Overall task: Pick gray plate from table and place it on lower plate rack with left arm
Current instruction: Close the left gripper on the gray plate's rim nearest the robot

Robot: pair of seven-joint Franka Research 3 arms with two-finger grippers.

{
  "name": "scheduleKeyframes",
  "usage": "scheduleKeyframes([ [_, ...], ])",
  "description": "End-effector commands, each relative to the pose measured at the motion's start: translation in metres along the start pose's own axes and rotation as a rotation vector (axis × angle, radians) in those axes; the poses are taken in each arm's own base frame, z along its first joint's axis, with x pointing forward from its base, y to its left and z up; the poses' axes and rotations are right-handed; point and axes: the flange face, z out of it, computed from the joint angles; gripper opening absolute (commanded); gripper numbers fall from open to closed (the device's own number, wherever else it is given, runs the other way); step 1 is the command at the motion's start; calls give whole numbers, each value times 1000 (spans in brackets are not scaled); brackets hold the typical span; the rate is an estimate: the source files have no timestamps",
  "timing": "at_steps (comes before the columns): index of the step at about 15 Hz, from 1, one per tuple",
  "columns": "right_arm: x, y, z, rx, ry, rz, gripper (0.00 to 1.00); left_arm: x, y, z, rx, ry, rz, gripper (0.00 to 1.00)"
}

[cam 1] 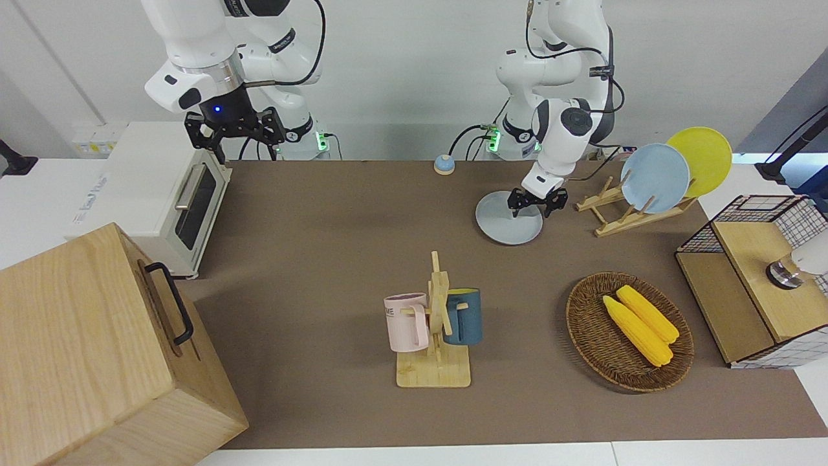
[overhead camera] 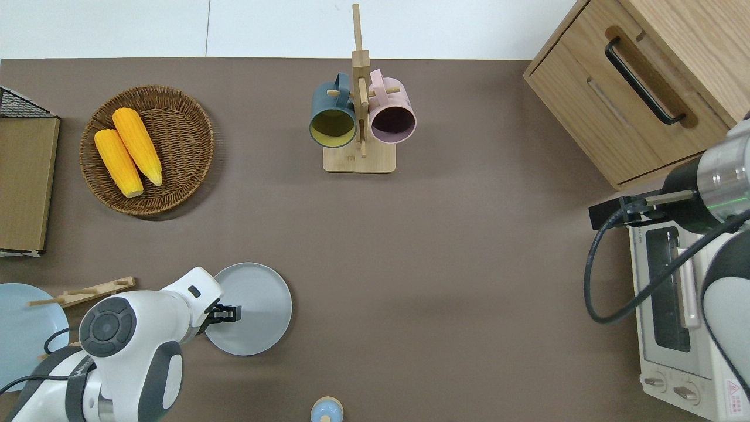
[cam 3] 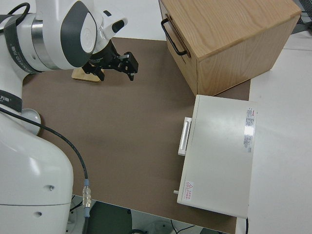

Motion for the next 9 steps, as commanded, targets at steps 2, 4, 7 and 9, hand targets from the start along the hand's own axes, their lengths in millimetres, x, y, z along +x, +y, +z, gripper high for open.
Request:
scheduleKeyframes([
  [2,-2,1,-4,-2,-5,15,983,-4,2,3,-4,16,-13,180],
  [4,-3,1,-4,-2,-3,15,983,-3,2,2,-5,19,-14,1],
  [7,-2,1,-5,-2,-2,15,983,-2,2,2,-6,30,-16,0],
  [9,-3,1,-4,-2,-3,15,983,-2,-1,2,-6,27,-19,0],
])
